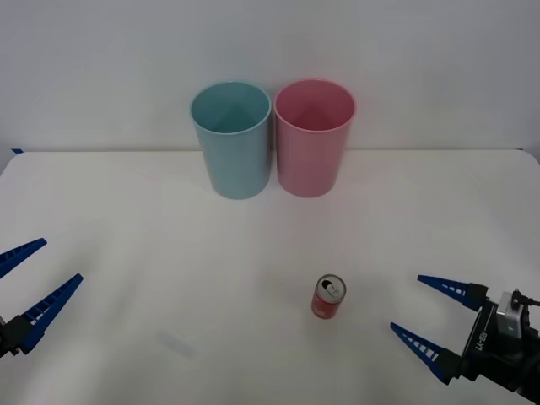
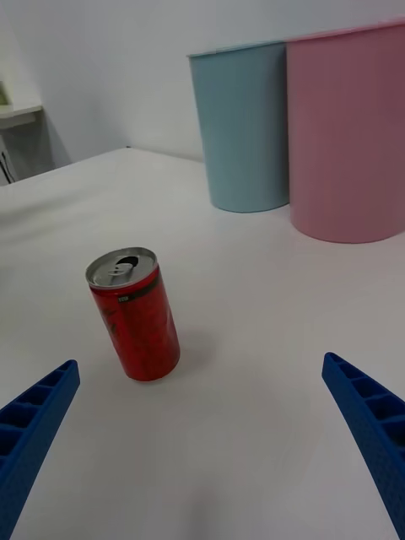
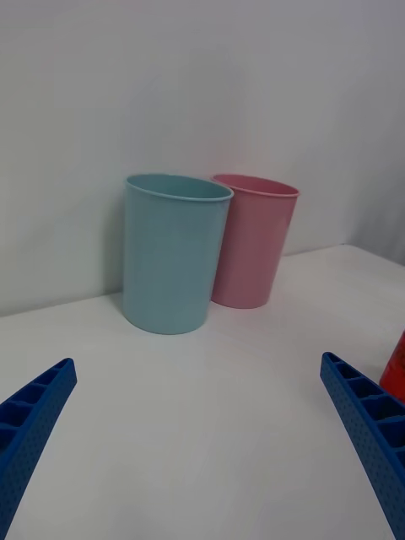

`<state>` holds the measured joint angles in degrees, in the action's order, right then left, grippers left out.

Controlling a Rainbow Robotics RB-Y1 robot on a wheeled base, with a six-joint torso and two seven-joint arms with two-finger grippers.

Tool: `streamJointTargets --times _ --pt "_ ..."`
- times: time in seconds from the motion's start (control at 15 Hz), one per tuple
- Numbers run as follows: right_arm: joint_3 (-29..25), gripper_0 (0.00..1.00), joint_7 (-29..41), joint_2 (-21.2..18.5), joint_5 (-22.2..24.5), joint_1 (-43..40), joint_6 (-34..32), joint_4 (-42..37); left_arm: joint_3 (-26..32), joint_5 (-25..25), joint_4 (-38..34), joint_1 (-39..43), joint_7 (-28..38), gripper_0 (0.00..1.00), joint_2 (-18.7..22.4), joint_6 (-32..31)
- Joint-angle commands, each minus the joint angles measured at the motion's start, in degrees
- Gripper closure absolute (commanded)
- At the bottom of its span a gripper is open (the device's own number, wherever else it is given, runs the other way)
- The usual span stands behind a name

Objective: Grasp the object on the table and drop it into the matching bin: aluminum can to the light blue bin, PET bottle to the pink bin.

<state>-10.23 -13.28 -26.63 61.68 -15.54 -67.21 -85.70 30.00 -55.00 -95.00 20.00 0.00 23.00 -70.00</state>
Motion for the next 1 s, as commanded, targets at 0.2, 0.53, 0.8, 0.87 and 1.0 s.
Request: streamJointTargets --times 0.2,0.53,0.8,0.87,1.0 --pt "6.5 0.00 -1.8 0.1 -1.0 5.5 1.6 6.1 0.0 0.0 0.0 0.0 0.0 0.00 0.0 0.0" --pt "10.4 0.00 -3.9 0.2 -1.4 6.5 5.2 6.5 0.0 0.0 0.0 0.0 0.0 0.00 0.0 0.0" --pt "13.4 0.00 -5.1 0.6 -1.5 7.4 7.6 6.6 0.0 0.0 0.0 0.0 0.0 0.00 0.0 0.0" --pt "14.1 0.00 -5.3 0.7 -1.5 7.6 8.6 6.5 0.0 0.0 0.0 0.0 0.0 0.00 0.0 0.0" --pt "15.9 0.00 -5.8 1.1 -1.5 8.2 10.3 6.5 0.0 0.0 0.0 0.0 0.0 0.00 0.0 0.0"
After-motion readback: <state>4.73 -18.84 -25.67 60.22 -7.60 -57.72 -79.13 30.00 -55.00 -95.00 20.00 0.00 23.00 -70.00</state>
